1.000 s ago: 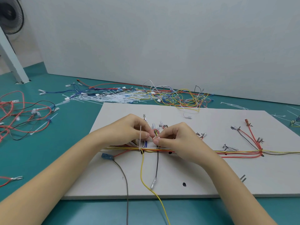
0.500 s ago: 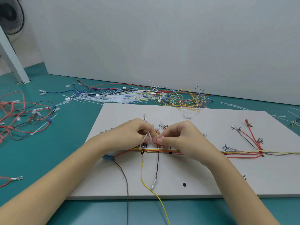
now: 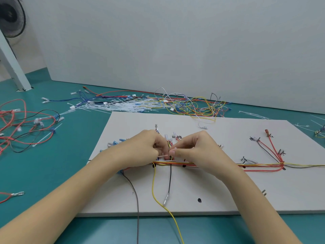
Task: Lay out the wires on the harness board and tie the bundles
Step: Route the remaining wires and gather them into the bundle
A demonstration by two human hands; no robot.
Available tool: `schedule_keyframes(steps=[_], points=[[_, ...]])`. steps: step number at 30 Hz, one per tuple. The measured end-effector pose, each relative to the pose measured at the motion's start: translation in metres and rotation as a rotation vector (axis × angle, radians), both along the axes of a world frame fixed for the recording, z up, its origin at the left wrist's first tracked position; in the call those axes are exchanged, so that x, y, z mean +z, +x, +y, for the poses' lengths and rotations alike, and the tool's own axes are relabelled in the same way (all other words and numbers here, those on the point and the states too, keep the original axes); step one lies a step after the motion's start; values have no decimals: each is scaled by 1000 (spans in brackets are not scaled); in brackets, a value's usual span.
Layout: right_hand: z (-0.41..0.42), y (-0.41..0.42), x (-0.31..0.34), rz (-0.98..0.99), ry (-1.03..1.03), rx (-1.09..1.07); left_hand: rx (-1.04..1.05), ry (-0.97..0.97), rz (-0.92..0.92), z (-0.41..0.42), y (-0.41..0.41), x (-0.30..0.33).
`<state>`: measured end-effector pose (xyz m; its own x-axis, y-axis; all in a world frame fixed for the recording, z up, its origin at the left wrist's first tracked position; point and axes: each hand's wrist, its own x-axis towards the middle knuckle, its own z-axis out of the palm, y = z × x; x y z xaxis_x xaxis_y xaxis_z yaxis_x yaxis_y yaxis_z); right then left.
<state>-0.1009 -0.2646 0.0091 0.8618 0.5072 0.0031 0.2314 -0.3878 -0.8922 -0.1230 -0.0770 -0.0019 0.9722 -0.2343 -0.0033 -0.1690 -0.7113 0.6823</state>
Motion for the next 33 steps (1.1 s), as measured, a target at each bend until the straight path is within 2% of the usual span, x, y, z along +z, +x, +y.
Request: schedule_keyframes(steps=[3,8,19,27,33], points=[[4,2,-2,-34,89,-64,10,-6,-29,-1,-2,-1],[9,-1,-8,-75,121,-134,60,-256,-25,3,0,-3],[8,0,-9,-91,135,-125,81,-301,-105,7,5,-6],[5,6,-12,-193,27,-142,170,-354,-103,6,5,-7],[5,8,-15,-109,101,-149,180,-429,-117,1,5,-11]])
